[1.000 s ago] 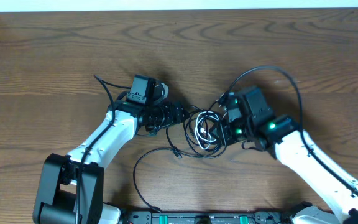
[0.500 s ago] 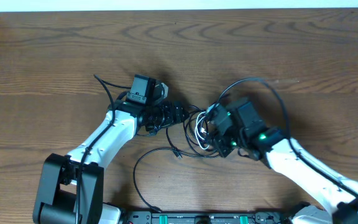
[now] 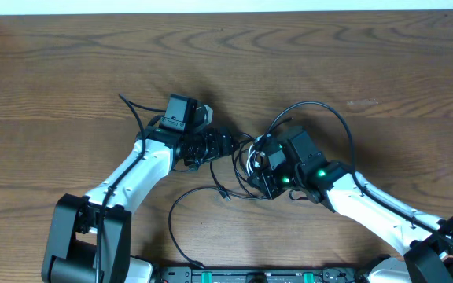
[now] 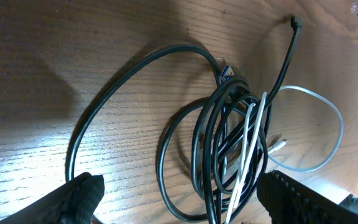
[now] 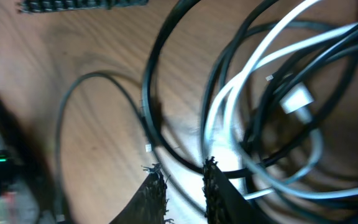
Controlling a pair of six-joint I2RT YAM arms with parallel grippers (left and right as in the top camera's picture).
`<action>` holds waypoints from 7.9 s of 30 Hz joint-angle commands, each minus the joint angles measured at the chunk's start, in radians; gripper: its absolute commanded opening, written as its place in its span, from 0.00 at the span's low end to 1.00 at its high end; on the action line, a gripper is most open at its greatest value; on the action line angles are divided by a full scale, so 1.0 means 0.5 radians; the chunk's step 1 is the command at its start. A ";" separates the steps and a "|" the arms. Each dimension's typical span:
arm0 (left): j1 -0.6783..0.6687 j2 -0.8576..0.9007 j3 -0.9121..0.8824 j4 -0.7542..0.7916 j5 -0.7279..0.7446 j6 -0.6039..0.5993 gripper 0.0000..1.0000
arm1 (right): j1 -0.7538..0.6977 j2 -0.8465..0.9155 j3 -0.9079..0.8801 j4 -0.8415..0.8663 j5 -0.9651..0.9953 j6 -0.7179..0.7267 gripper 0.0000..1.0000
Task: Untangle cables
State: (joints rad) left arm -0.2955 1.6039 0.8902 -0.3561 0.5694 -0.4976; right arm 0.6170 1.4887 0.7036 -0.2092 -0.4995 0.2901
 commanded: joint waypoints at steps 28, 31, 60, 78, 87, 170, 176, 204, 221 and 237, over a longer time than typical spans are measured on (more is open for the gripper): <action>0.005 0.011 -0.006 -0.004 -0.027 0.012 0.86 | 0.122 0.359 0.014 0.280 0.096 0.672 0.25; 0.005 0.011 -0.006 -0.004 -0.027 0.012 0.85 | 0.174 0.385 0.014 0.280 0.096 0.690 0.27; 0.075 0.011 -0.006 -0.072 -0.077 0.011 0.85 | -0.568 -0.669 0.031 0.329 -0.778 1.749 0.01; 0.075 0.011 -0.006 -0.110 -0.077 0.005 0.85 | -0.521 -0.340 0.031 0.829 -1.195 1.326 0.02; 0.075 0.011 -0.006 -0.109 -0.078 0.005 0.85 | -0.600 -0.314 0.031 0.605 -0.925 1.638 0.02; 0.075 0.011 -0.006 -0.109 -0.290 0.005 0.86 | -0.405 -0.842 0.576 -0.369 -0.017 -0.048 0.01; 0.075 0.011 -0.006 -0.109 -0.289 0.005 0.86 | -0.488 -0.802 0.575 -0.480 0.176 -0.028 0.01; 0.076 0.011 -0.006 -0.175 -0.739 0.004 0.81 | 0.087 -0.053 0.558 -0.530 0.227 -0.110 0.47; 0.224 0.011 -0.006 -0.278 -0.758 0.004 0.82 | 0.249 0.371 0.558 -0.419 0.586 -0.140 0.30; 0.224 0.011 -0.006 -0.282 -0.758 0.004 0.82 | 0.217 0.266 0.657 -0.382 0.577 -0.143 0.01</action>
State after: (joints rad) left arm -0.1867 1.6039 0.8902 -0.4915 0.2031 -0.4973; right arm 0.7361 1.6756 0.9890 -0.4026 -0.2127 0.2256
